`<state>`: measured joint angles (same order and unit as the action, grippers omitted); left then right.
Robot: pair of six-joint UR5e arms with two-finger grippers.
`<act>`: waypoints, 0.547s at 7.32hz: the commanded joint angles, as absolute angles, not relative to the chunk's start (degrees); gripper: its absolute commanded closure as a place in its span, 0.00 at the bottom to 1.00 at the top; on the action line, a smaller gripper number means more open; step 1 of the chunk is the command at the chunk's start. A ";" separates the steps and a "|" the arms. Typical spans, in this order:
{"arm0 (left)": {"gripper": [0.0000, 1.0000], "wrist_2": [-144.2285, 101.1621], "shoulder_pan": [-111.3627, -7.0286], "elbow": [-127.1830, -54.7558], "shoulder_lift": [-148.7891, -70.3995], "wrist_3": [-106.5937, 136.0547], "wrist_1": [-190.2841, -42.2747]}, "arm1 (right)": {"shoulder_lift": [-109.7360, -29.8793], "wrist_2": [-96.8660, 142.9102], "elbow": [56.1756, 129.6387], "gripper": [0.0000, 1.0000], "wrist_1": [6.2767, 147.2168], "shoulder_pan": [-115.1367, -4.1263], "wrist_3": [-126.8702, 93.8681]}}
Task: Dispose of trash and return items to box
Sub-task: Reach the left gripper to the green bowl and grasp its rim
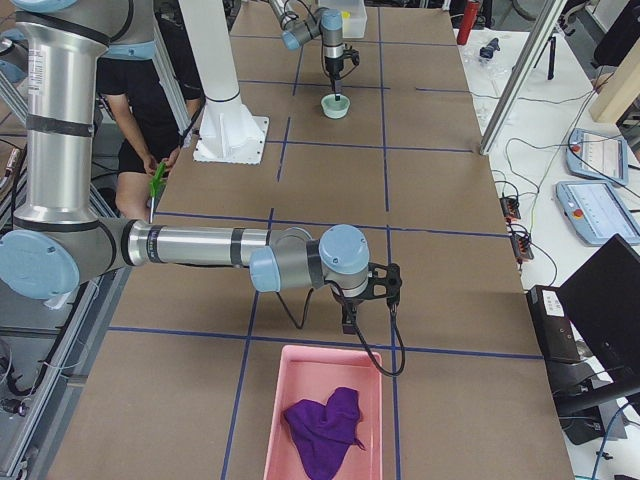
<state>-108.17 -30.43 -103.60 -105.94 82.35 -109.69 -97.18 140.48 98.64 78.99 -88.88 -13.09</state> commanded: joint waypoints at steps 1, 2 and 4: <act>0.78 -108.02 -29.97 -103.01 -105.56 82.35 -109.69 | -97.12 140.45 99.14 0.00 78.93 -88.33 -13.63; 1.00 -108.02 -30.06 -103.44 -105.38 82.18 -109.69 | -97.12 140.45 99.31 0.00 78.93 -88.33 -13.36; 1.00 -108.45 -30.41 -104.15 -105.29 82.00 -109.43 | -97.12 140.45 99.32 0.00 78.93 -88.33 -13.44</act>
<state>-108.16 -30.18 -103.73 -105.38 82.08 -109.62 -97.12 140.45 99.27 78.93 -88.34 -13.34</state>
